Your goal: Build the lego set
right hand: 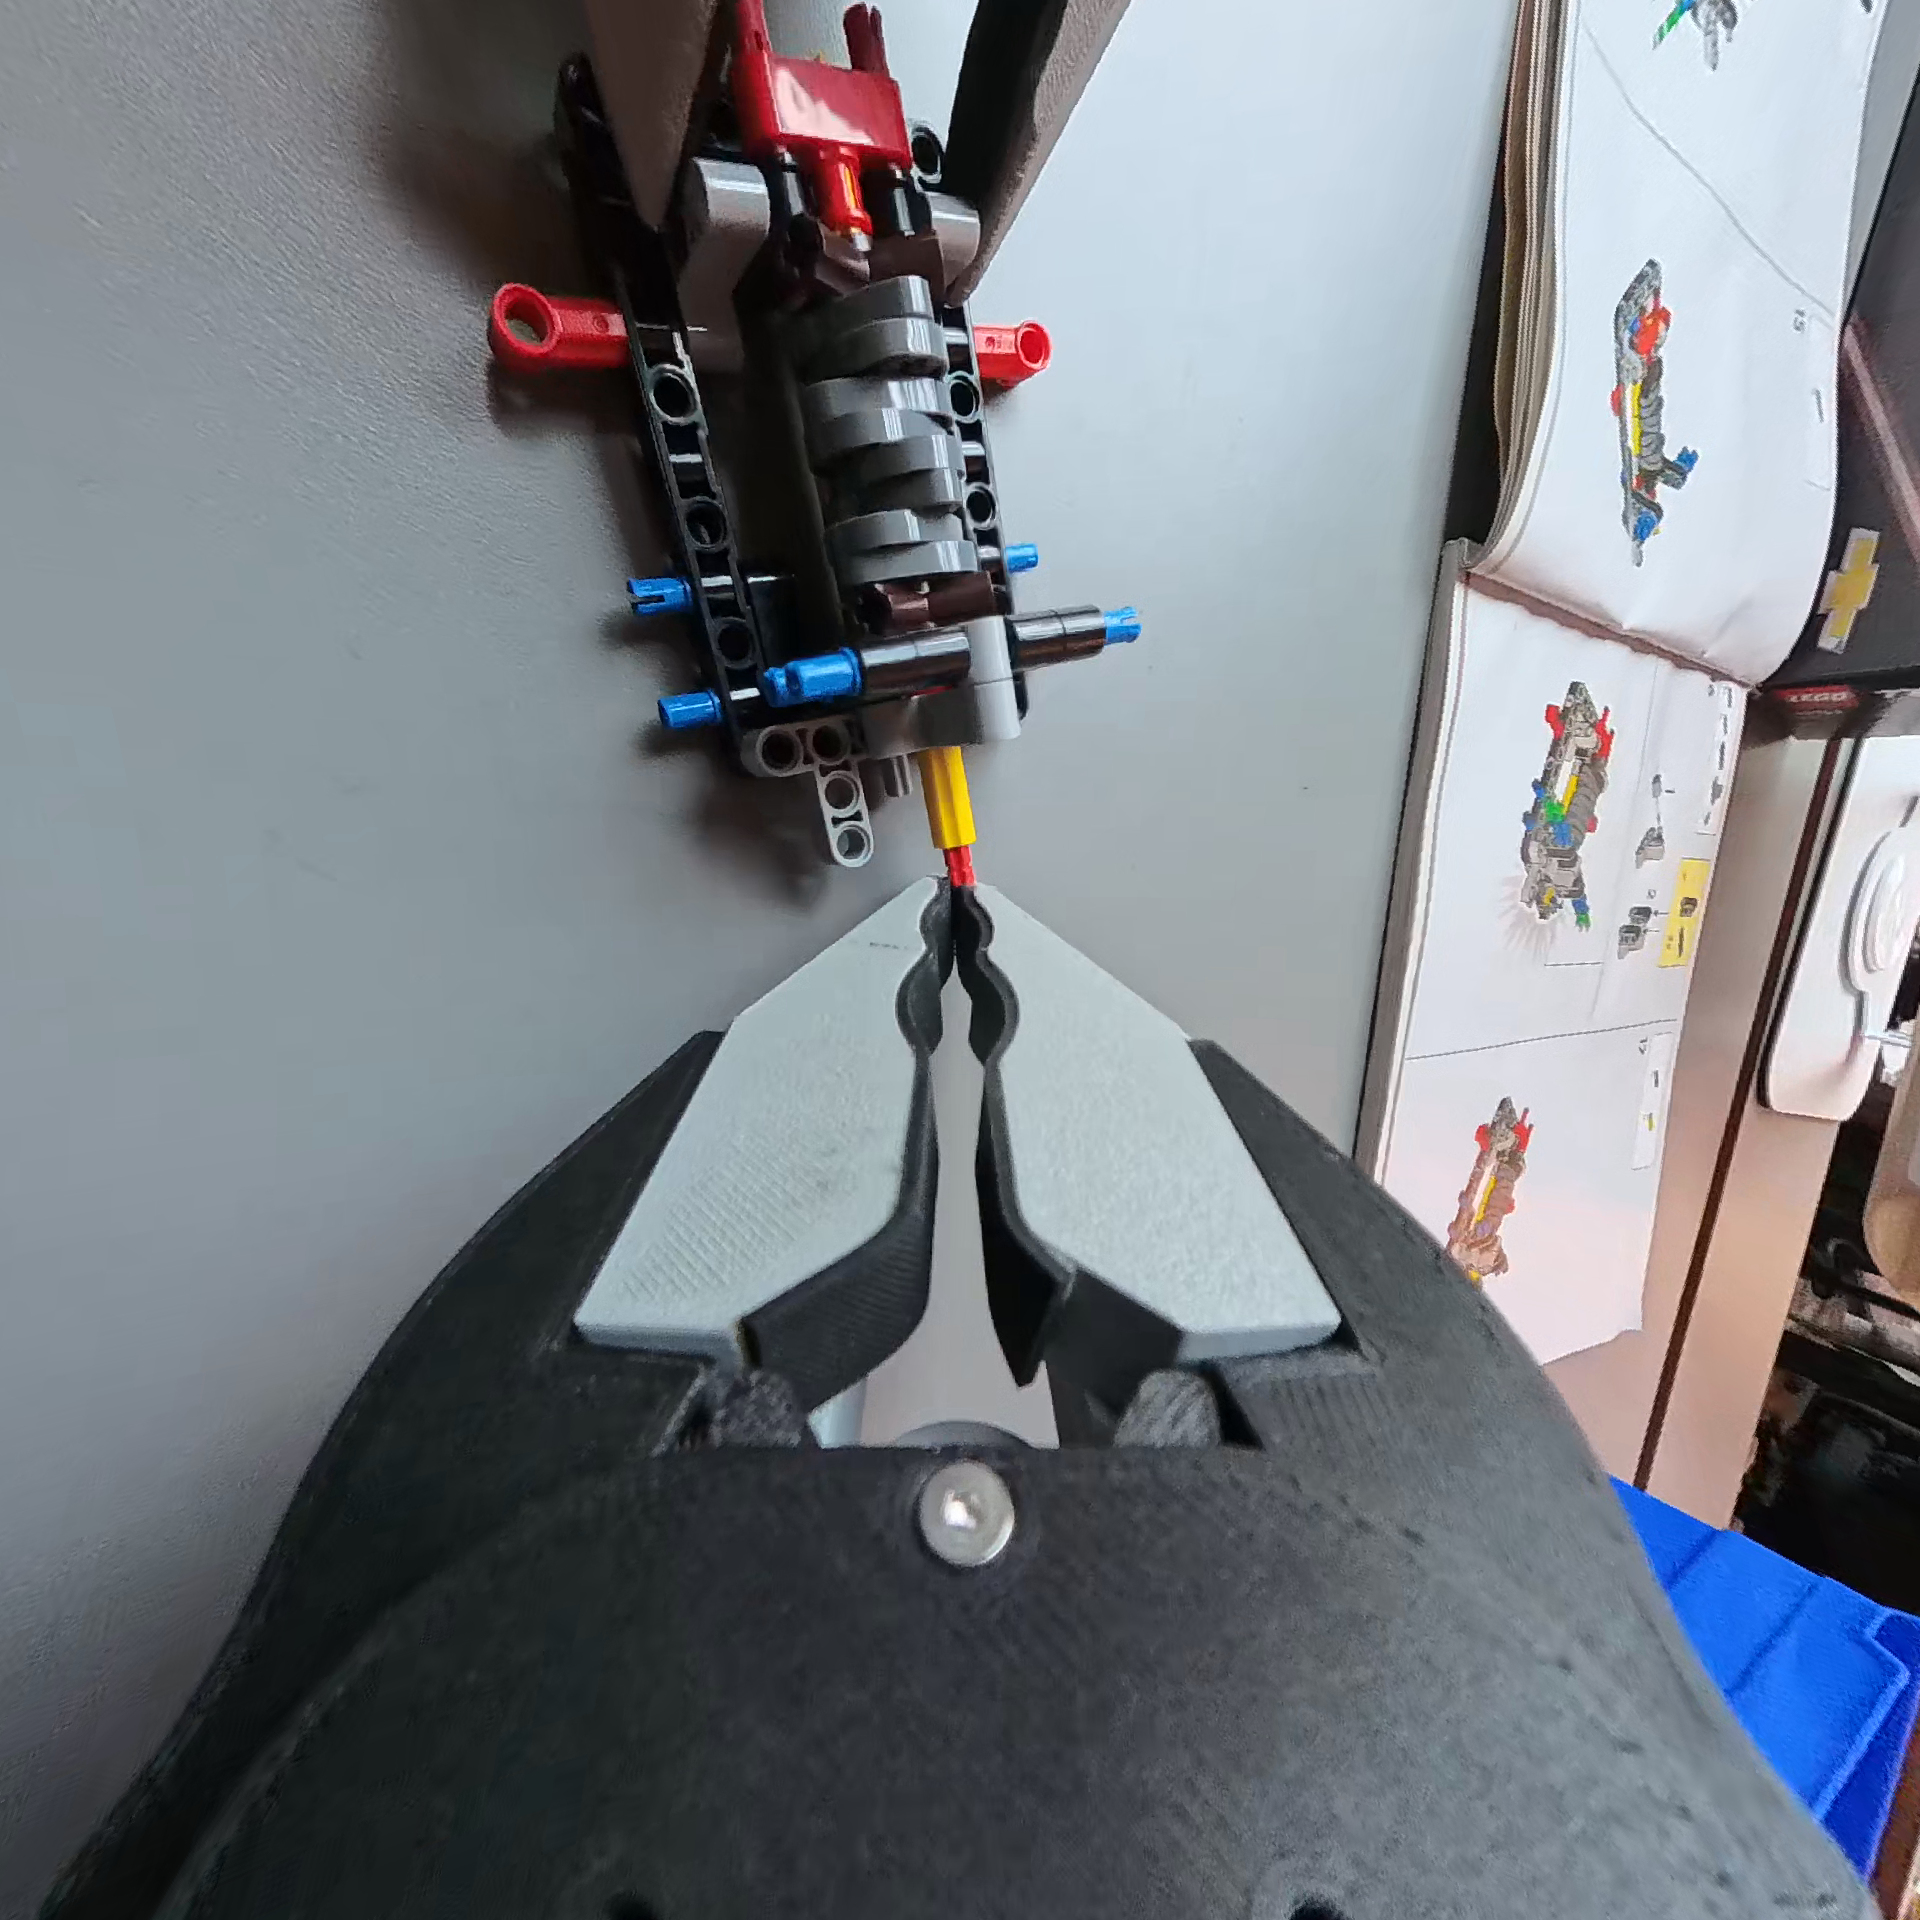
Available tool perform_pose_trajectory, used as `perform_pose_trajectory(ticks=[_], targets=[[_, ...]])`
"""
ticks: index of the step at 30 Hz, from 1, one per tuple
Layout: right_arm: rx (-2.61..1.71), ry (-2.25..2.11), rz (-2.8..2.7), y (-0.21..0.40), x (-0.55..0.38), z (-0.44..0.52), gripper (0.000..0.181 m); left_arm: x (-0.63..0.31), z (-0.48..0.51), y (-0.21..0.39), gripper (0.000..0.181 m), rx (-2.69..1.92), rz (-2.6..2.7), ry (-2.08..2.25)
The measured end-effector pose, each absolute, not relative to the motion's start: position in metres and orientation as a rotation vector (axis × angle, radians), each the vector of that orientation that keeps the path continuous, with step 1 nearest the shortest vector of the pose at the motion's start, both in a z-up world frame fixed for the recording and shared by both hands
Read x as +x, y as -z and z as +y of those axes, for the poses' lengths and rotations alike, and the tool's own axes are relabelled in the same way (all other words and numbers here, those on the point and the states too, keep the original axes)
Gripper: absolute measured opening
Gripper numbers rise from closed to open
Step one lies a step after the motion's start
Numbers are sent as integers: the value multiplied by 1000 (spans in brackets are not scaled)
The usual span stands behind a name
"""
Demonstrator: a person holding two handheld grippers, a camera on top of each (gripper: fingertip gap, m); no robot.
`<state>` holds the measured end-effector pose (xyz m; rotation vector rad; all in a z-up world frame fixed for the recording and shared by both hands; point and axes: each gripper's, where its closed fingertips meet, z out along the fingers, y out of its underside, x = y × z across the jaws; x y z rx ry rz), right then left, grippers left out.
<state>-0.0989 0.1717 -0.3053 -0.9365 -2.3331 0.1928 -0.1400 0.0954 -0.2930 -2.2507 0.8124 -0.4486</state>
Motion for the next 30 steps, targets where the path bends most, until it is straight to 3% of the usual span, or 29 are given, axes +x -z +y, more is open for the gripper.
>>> perform_pose_trajectory(ticks=[17,23,30], targets=[[-948,-167,-2320,306,-100,173,0,-140,96,293,37,-2240,812,430],[-960,-376,-2209,291,-100,182,0,-144,97,292,39,-2228,787,541],[-1134,-721,-1933,272,-102,203,27,-167,112,288,39,-2191,914,442]])
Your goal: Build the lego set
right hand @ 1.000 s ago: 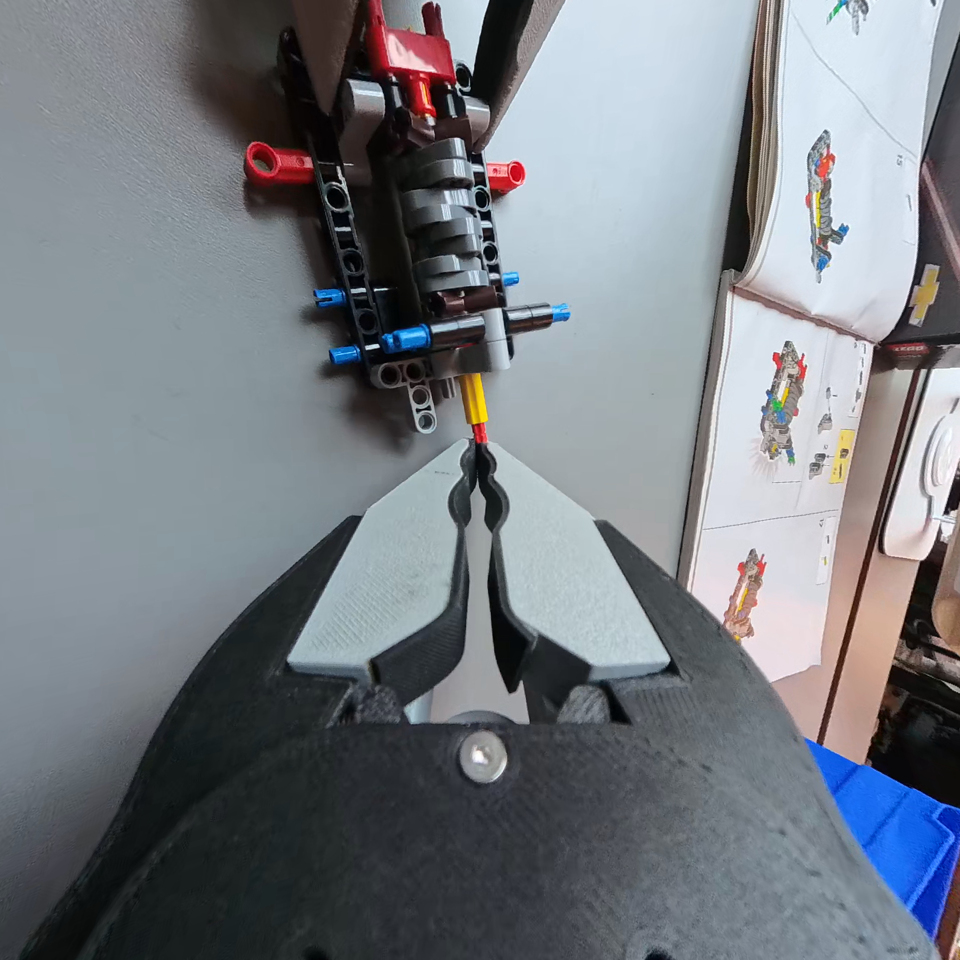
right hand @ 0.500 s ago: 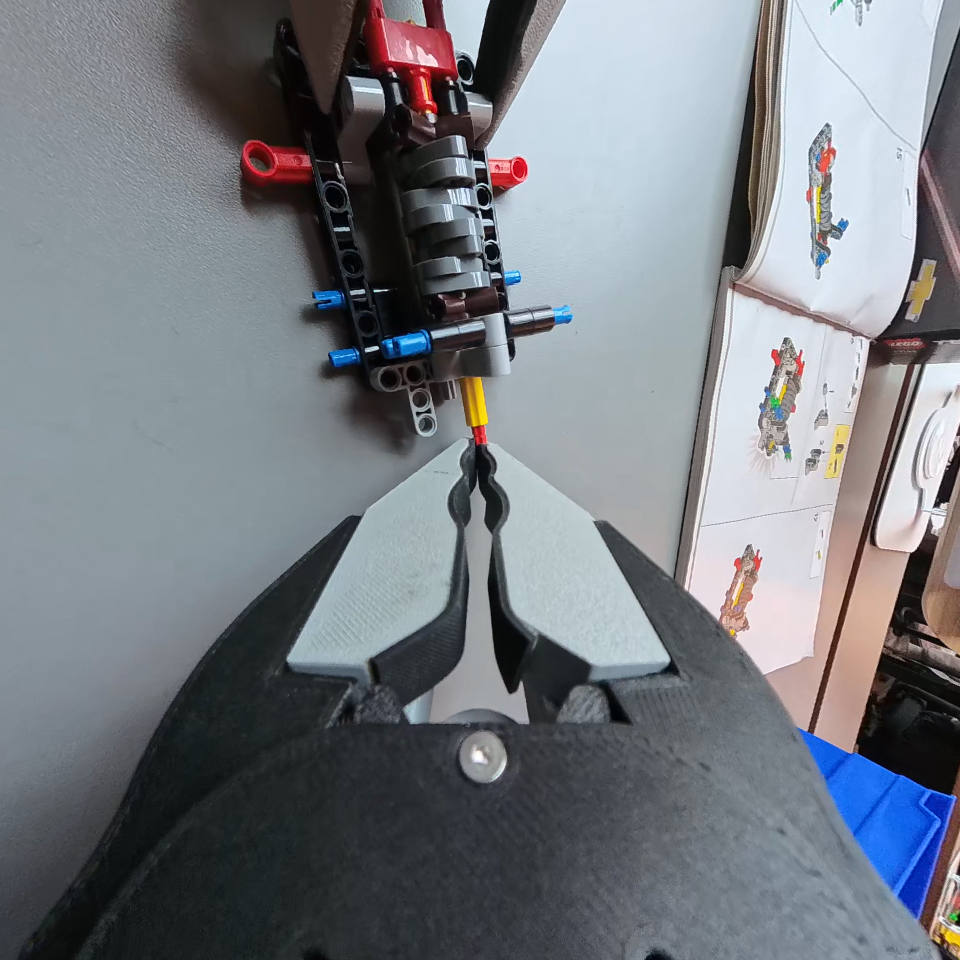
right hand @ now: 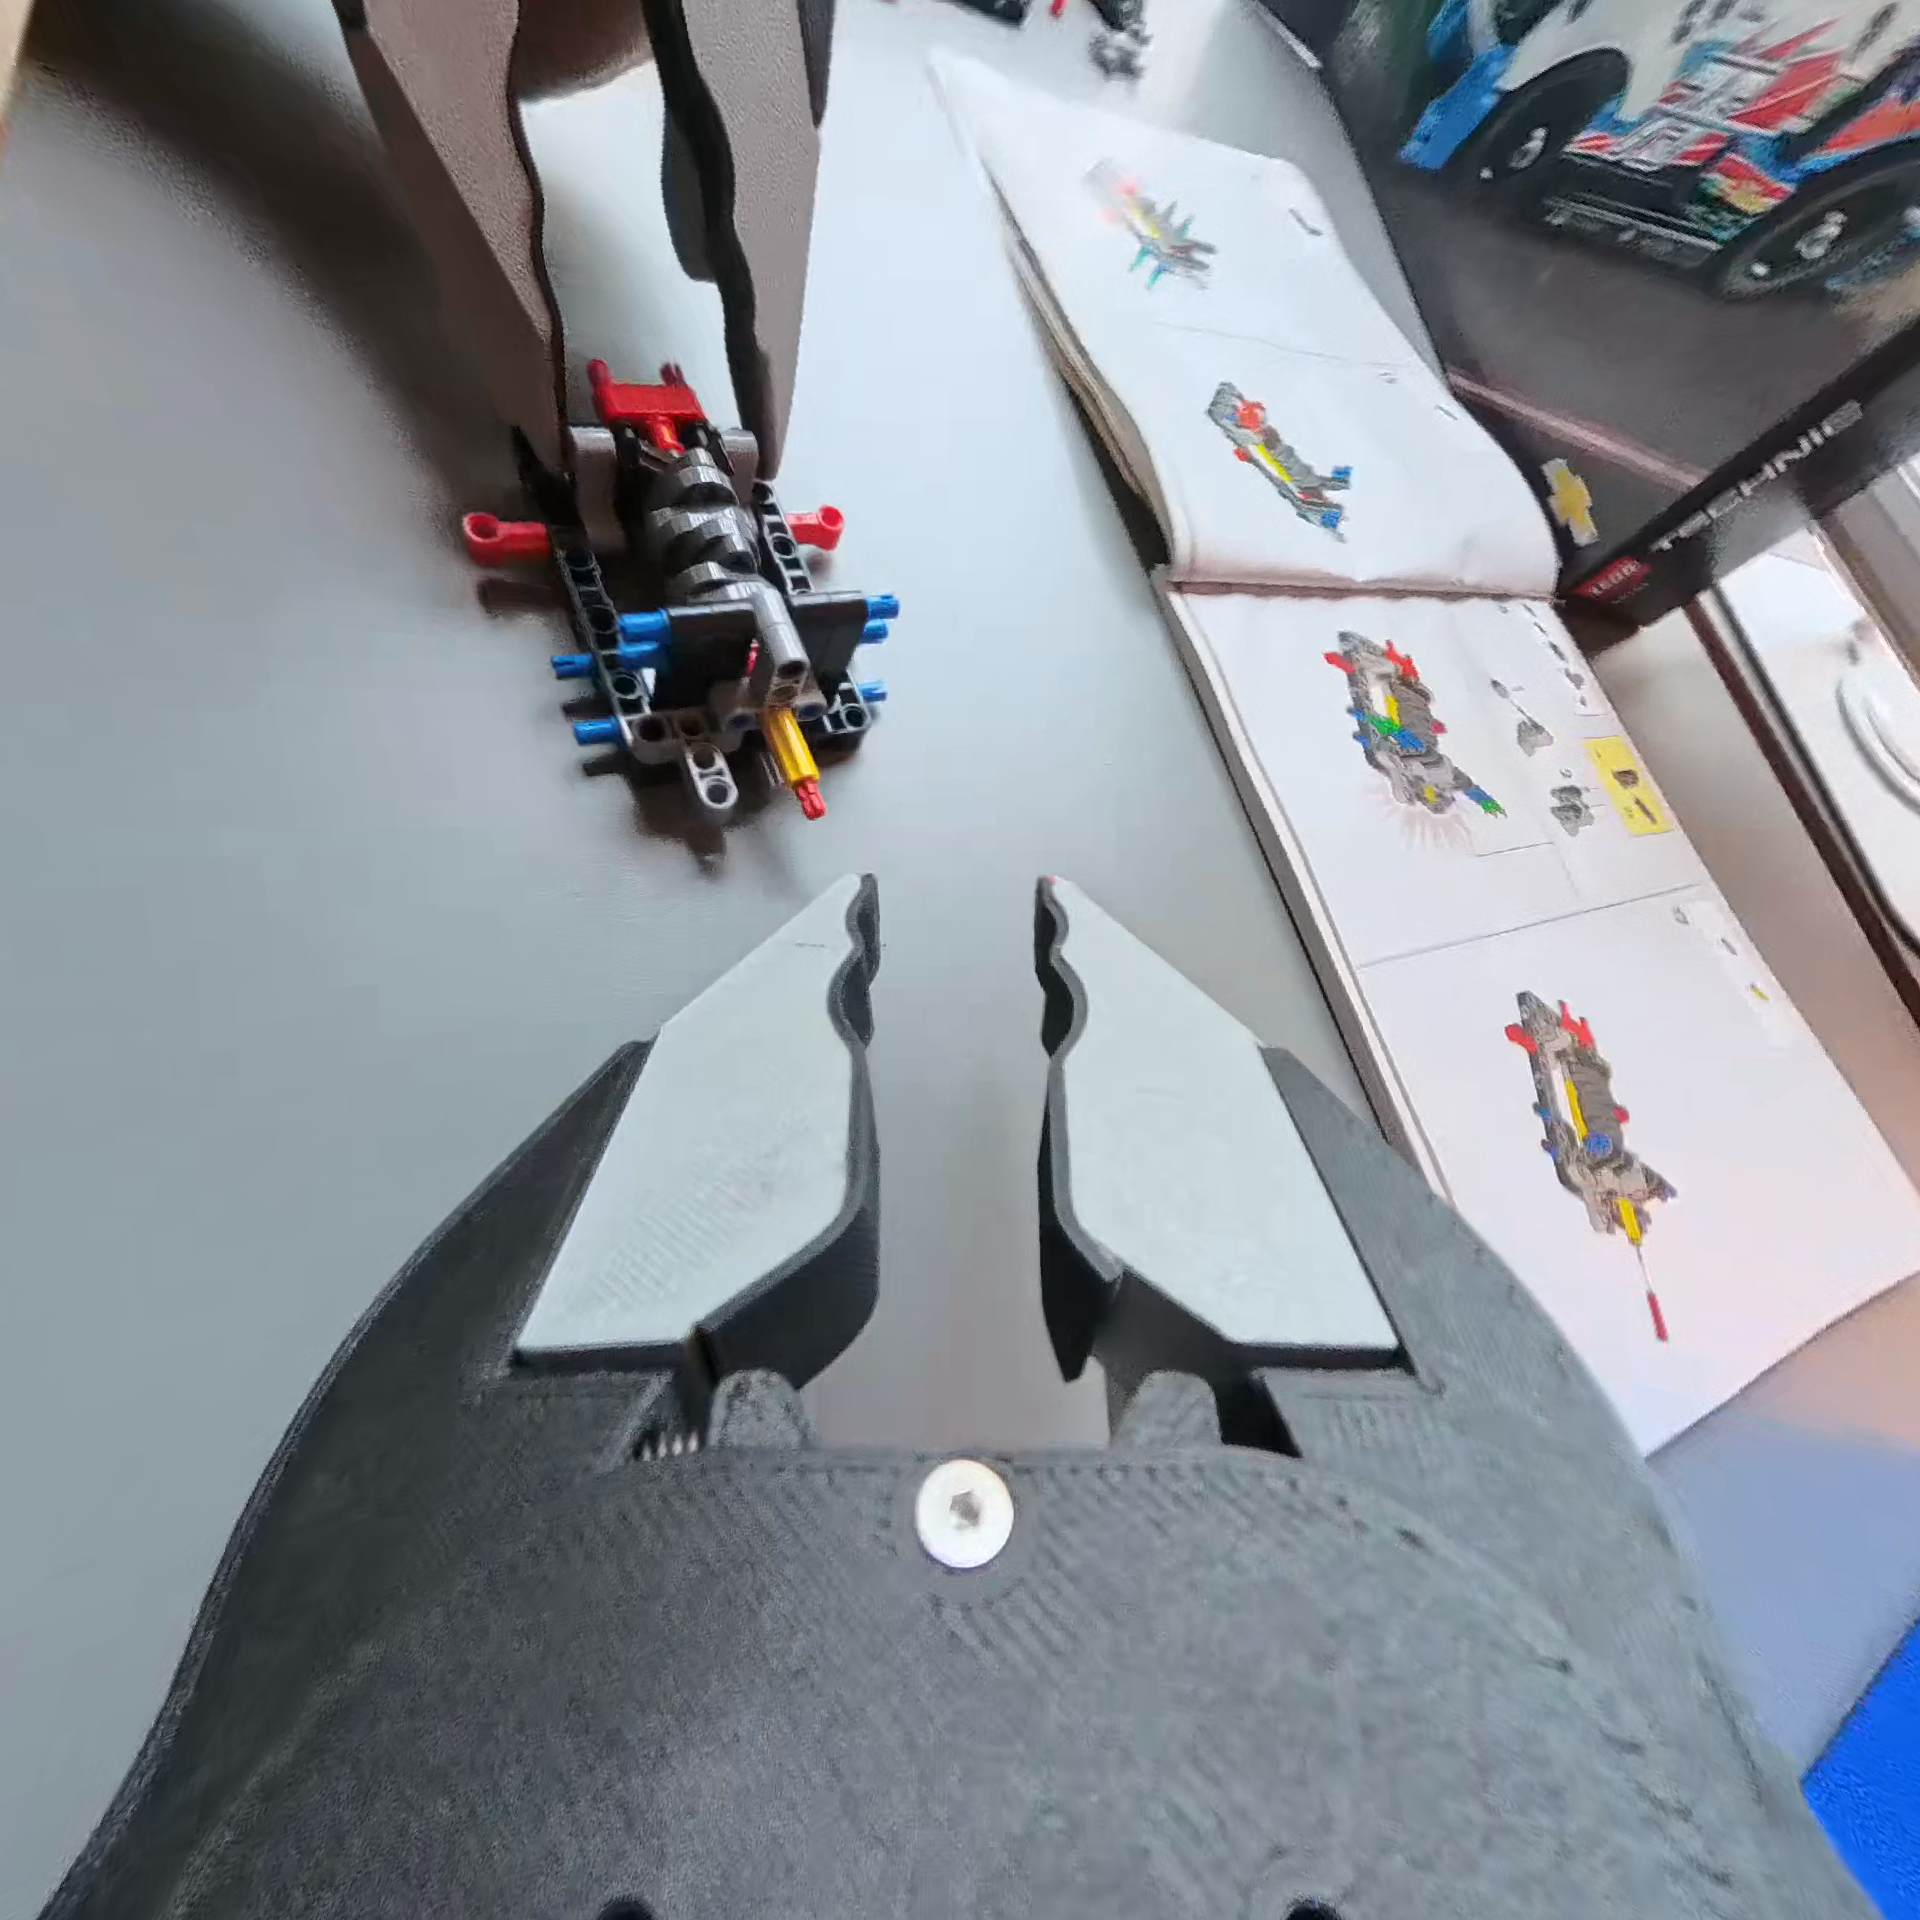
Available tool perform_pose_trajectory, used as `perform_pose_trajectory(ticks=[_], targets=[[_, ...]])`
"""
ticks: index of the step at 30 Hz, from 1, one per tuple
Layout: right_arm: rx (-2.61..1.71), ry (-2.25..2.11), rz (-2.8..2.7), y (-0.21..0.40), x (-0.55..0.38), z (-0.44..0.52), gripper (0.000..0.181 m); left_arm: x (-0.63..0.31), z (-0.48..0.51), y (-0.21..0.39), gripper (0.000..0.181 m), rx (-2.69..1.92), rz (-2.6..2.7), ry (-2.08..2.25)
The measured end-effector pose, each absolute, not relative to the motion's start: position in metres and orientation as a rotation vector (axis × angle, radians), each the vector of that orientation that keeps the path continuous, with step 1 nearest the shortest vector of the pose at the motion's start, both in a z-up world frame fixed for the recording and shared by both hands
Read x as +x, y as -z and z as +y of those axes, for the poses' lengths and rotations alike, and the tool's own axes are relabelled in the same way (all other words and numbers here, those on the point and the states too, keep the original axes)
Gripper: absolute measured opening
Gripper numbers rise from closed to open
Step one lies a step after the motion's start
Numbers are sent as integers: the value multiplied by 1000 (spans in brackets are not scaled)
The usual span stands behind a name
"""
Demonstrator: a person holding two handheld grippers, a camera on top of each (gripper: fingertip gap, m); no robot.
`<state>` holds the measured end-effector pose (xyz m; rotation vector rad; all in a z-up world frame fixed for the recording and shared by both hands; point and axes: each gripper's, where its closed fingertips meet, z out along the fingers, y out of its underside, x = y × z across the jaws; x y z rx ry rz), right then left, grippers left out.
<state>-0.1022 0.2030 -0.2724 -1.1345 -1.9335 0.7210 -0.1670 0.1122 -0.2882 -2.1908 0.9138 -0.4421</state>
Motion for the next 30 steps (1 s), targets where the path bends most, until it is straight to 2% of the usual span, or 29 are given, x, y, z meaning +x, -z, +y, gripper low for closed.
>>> perform_pose_trajectory(ticks=[2,6,11,14,15,18,21,25,30], targets=[[-1181,-707,-1878,273,-103,216,33,-176,118,282,39,-2134,968,409],[-1252,-802,-1807,271,-102,218,41,-202,115,277,51,-2161,1004,396],[-1277,-813,-1713,263,-98,228,44,-232,106,264,50,-2171,779,404],[-1300,-858,-1632,255,-96,235,48,-247,100,270,56,-2199,597,421],[-1316,-879,-1594,251,-95,240,52,-248,100,266,57,-2180,522,483],[-1380,-968,-1419,236,-93,261,79,-251,101,229,56,-1988,336,721],[-1445,-1061,-1225,223,-82,285,90,-275,108,210,54,-1898,197,696],[-1552,-1016,-1091,226,-66,309,87,-297,113,247,53,-2081,141,488],[-1697,-683,-1277,260,-74,331,69,-287,142,257,51,-2168,324,333]])
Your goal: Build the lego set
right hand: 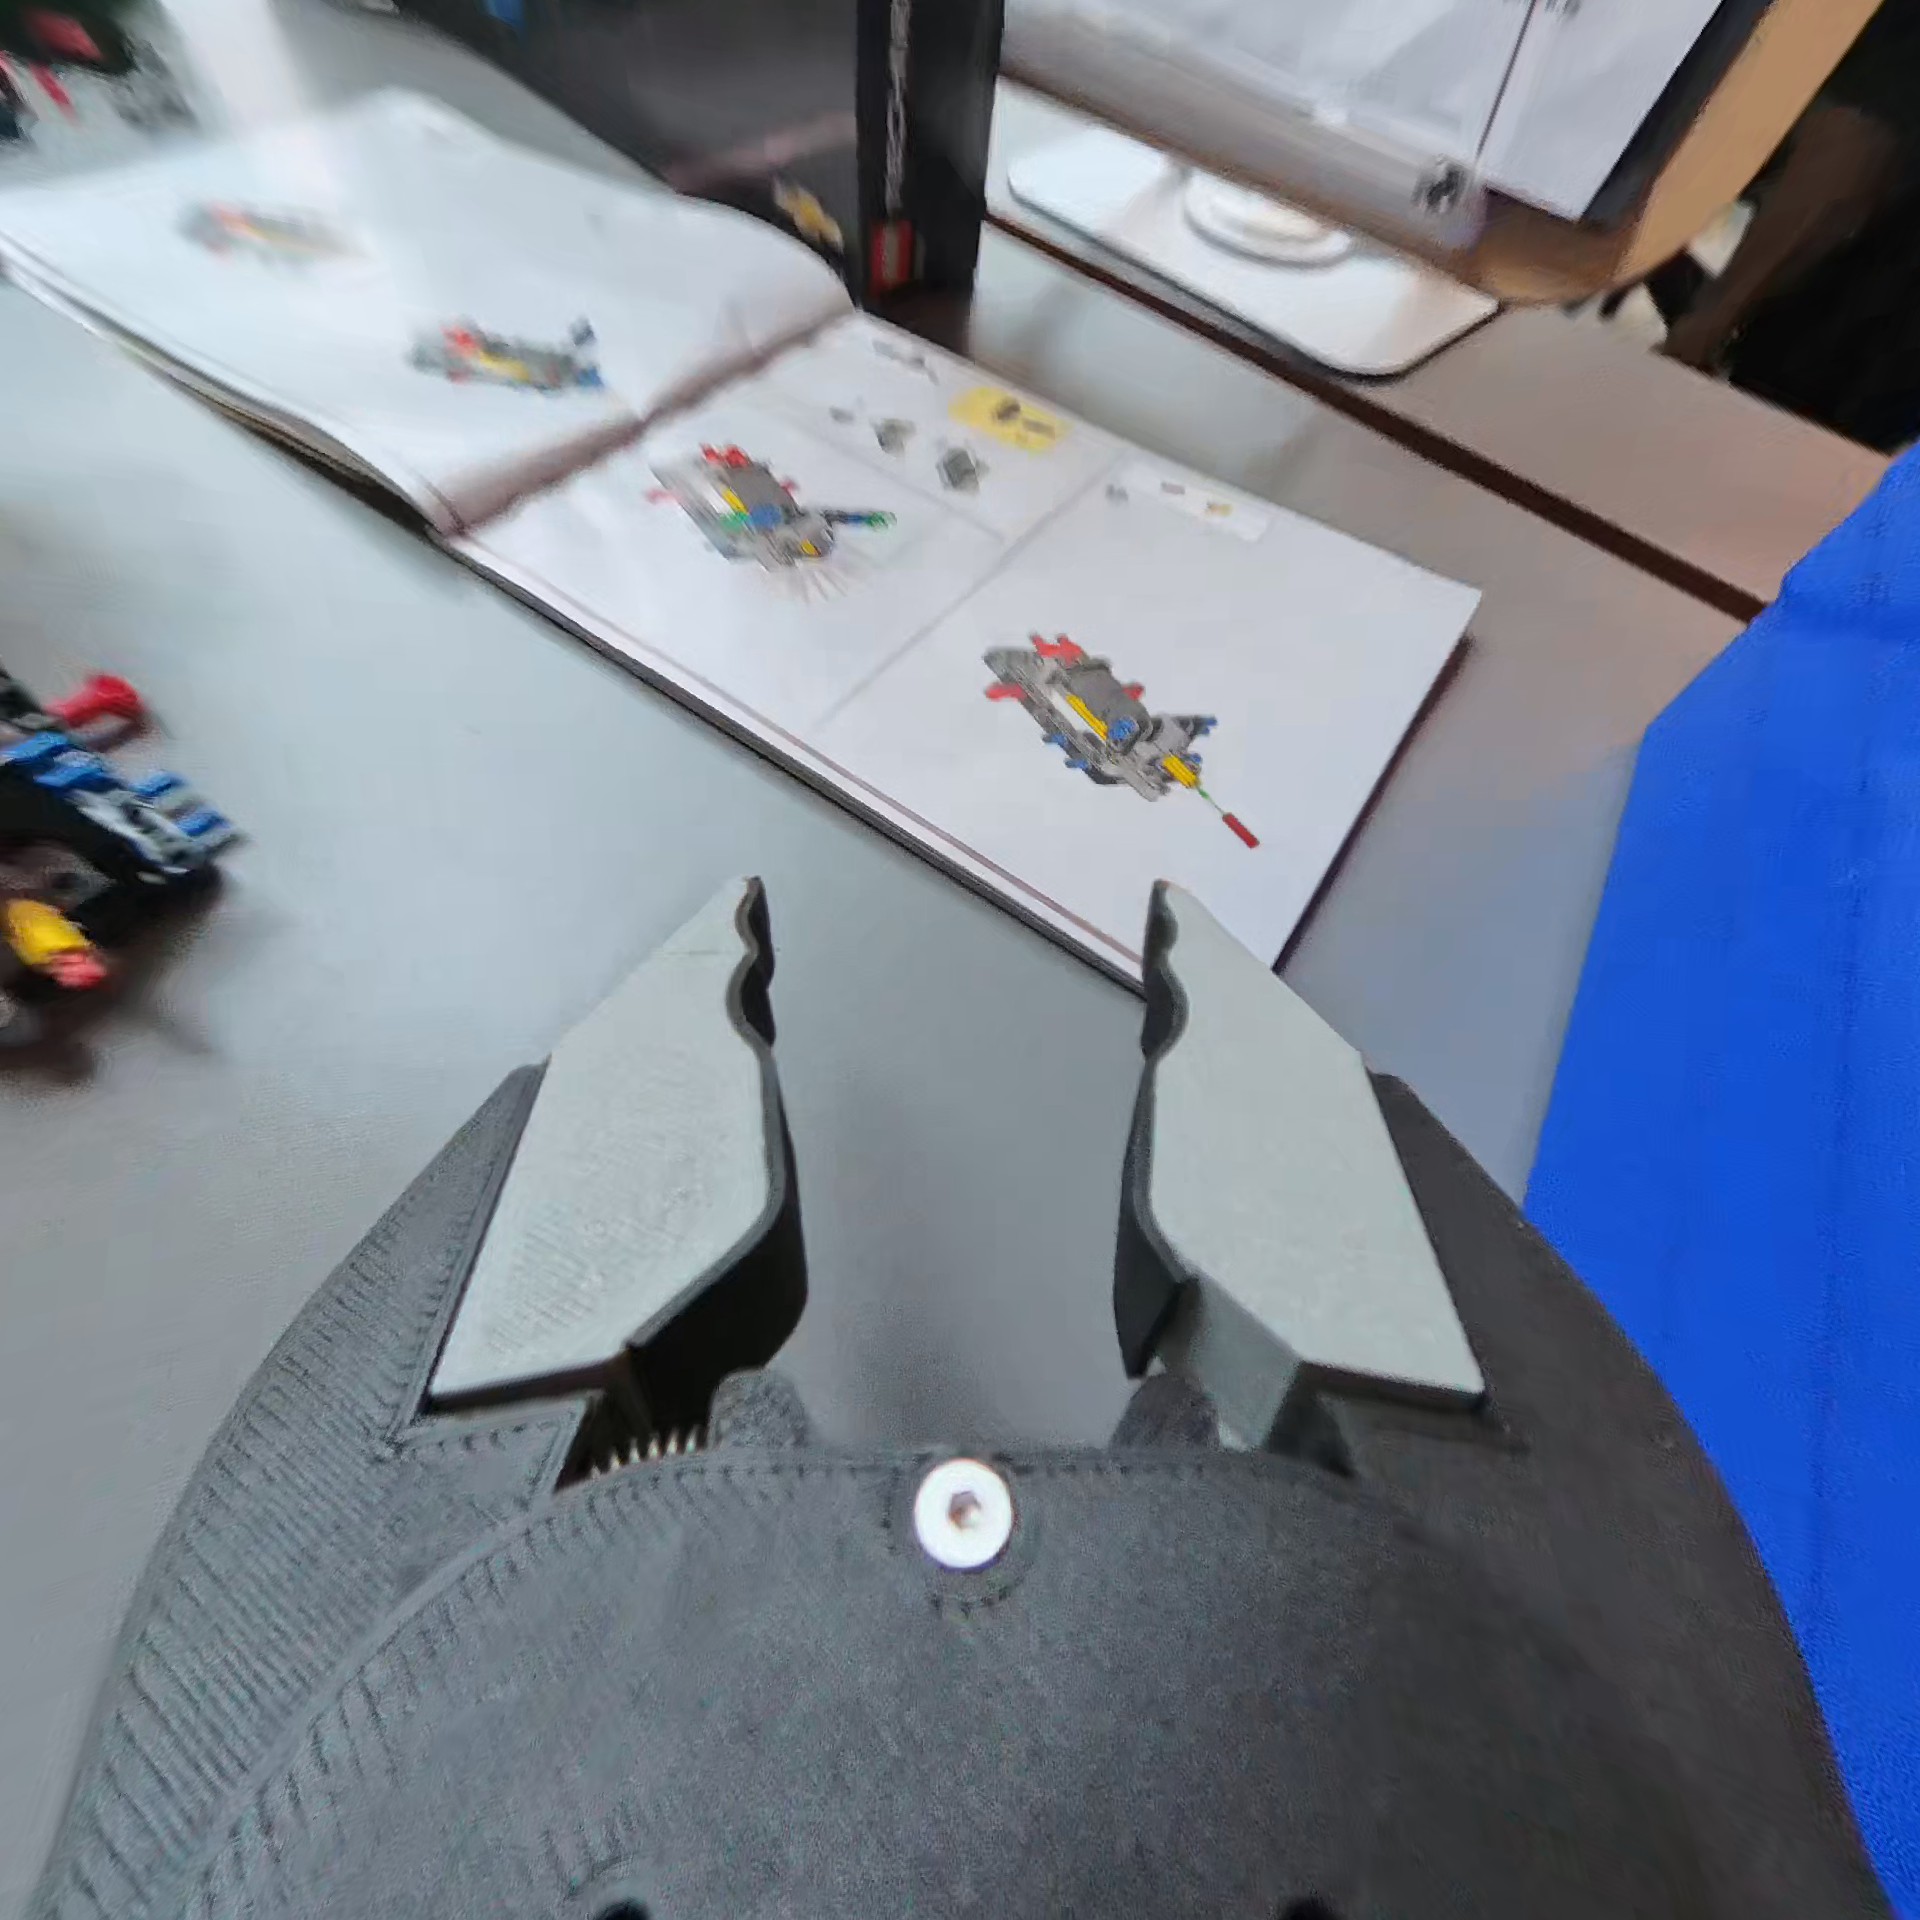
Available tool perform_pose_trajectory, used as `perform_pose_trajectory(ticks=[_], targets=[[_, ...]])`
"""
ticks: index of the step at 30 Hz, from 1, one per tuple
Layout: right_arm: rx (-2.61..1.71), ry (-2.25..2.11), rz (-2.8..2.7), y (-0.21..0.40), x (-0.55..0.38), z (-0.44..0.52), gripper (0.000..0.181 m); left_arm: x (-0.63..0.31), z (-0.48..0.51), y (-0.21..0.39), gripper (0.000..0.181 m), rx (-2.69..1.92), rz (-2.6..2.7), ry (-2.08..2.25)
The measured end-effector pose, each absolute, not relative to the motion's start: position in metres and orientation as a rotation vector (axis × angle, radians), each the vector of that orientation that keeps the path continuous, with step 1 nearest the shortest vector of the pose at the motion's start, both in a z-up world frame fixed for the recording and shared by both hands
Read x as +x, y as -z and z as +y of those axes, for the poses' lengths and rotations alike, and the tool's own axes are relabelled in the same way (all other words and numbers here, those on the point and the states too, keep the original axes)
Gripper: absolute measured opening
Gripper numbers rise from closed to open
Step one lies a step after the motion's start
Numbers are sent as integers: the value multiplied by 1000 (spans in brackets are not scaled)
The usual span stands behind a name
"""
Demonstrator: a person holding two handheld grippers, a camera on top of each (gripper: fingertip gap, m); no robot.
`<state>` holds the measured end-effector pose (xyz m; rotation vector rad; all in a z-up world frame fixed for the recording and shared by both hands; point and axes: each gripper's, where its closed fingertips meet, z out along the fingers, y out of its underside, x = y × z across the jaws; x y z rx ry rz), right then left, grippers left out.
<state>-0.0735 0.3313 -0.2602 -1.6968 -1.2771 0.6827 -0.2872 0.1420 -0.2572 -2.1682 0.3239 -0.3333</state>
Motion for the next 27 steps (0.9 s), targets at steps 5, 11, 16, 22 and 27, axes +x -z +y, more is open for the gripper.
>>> perform_pose_trajectory(ticks=[5,11,16,22,27], targets=[[-1851,-496,-1419,283,-105,362,91,-261,215,244,54,-2188,545,280],[-2066,-606,-1473,305,-128,374,94,-242,270,282,54,-2335,703,383],[-1961,-597,-1522,306,-133,372,79,-239,280,300,47,-2316,787,334],[-1882,-652,-1537,303,-155,364,27,-236,283,300,47,-2261,758,350],[-1835,-639,-1526,304,-161,371,0,-228,290,298,54,-2230,763,317]])
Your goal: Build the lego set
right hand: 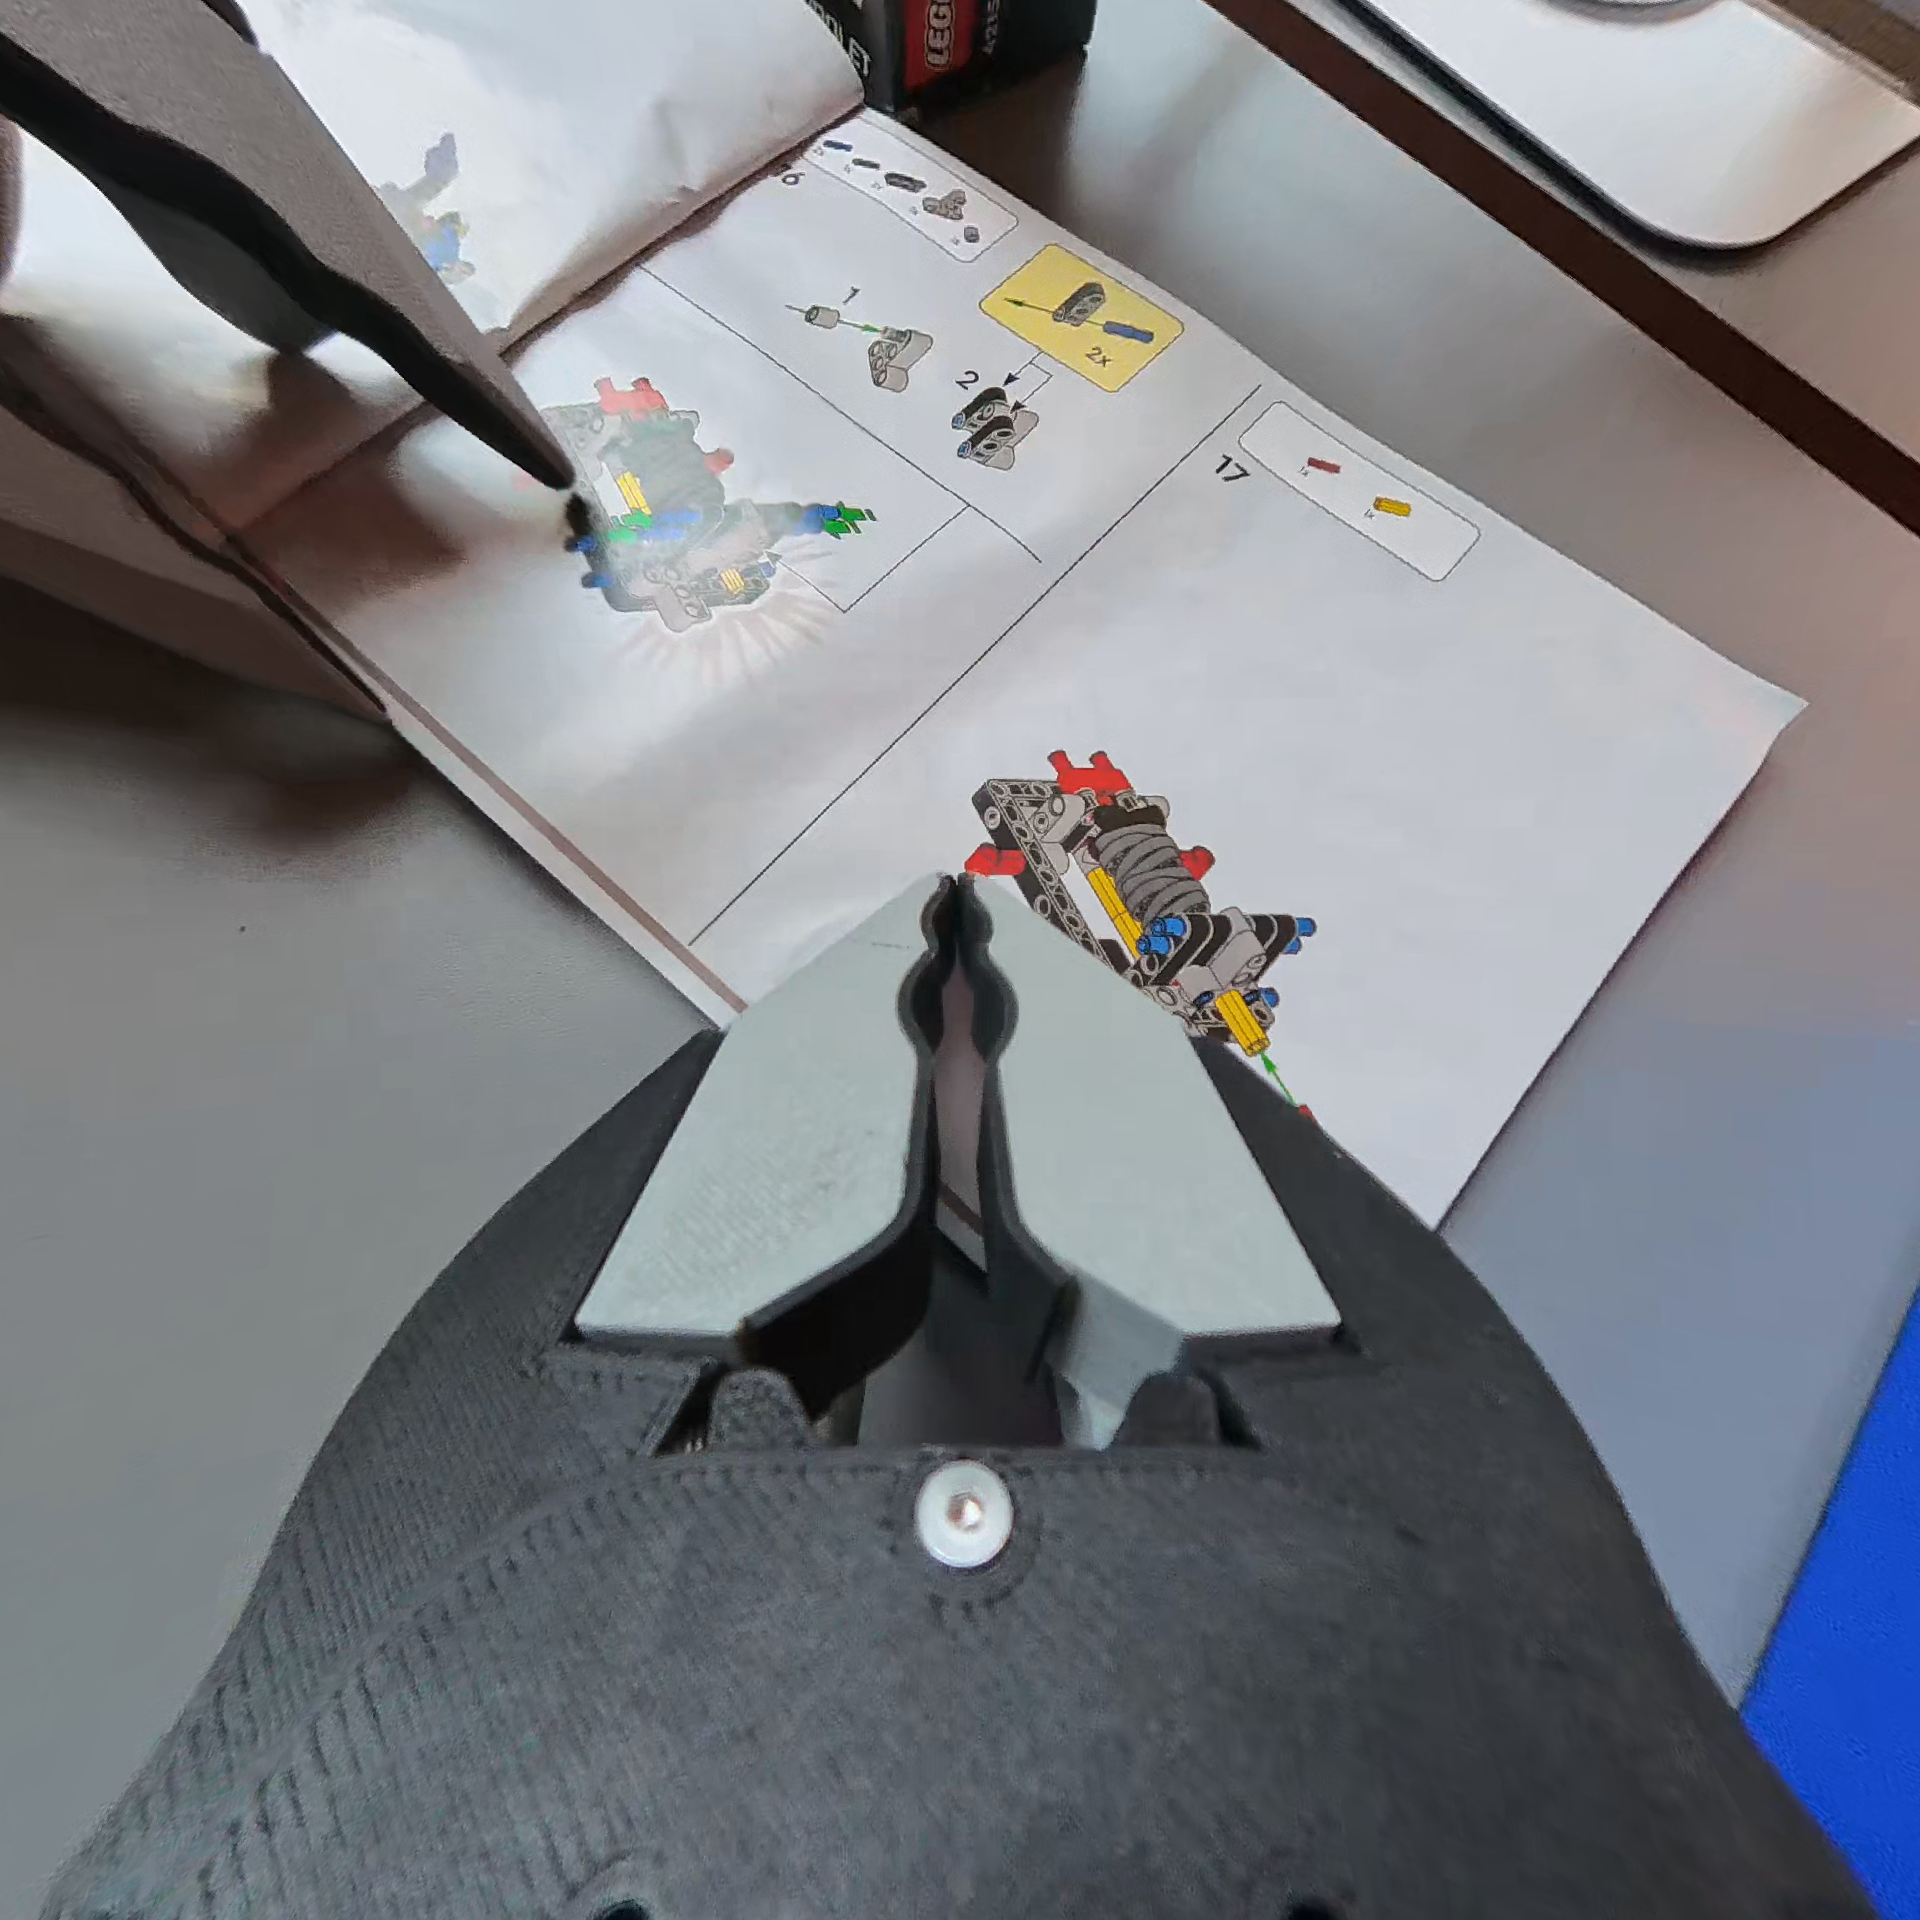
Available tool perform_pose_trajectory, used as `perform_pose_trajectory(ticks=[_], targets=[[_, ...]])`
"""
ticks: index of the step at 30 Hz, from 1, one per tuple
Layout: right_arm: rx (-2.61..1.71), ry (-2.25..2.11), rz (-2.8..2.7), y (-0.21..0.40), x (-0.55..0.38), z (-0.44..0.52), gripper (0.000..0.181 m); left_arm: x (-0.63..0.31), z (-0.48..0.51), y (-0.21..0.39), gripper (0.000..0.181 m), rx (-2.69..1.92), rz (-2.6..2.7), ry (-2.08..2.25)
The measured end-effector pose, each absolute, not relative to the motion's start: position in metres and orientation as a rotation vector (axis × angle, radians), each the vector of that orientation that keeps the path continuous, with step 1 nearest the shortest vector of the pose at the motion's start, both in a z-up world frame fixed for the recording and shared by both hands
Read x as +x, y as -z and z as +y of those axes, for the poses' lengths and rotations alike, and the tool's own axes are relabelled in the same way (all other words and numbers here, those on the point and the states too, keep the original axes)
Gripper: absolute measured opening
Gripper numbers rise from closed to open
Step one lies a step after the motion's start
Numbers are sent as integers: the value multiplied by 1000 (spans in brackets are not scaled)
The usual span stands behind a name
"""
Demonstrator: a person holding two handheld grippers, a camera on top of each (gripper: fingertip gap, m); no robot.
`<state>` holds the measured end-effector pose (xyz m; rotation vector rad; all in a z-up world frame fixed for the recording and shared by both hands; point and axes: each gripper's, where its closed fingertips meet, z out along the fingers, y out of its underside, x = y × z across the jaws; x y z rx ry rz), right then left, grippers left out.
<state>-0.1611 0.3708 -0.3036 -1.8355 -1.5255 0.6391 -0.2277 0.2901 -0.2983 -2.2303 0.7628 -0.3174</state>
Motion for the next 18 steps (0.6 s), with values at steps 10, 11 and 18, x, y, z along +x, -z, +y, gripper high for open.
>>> perform_pose_trajectory(ticks=[10,11,18], targets=[[-1967,-543,-1371,300,-130,400,91,-223,299,299,62,-2192,730,322],[-1980,-551,-1406,305,-130,396,93,-224,299,299,63,-2192,735,312],[-1920,-636,-1493,304,-146,371,58,-224,299,301,65,-2193,739,277]])
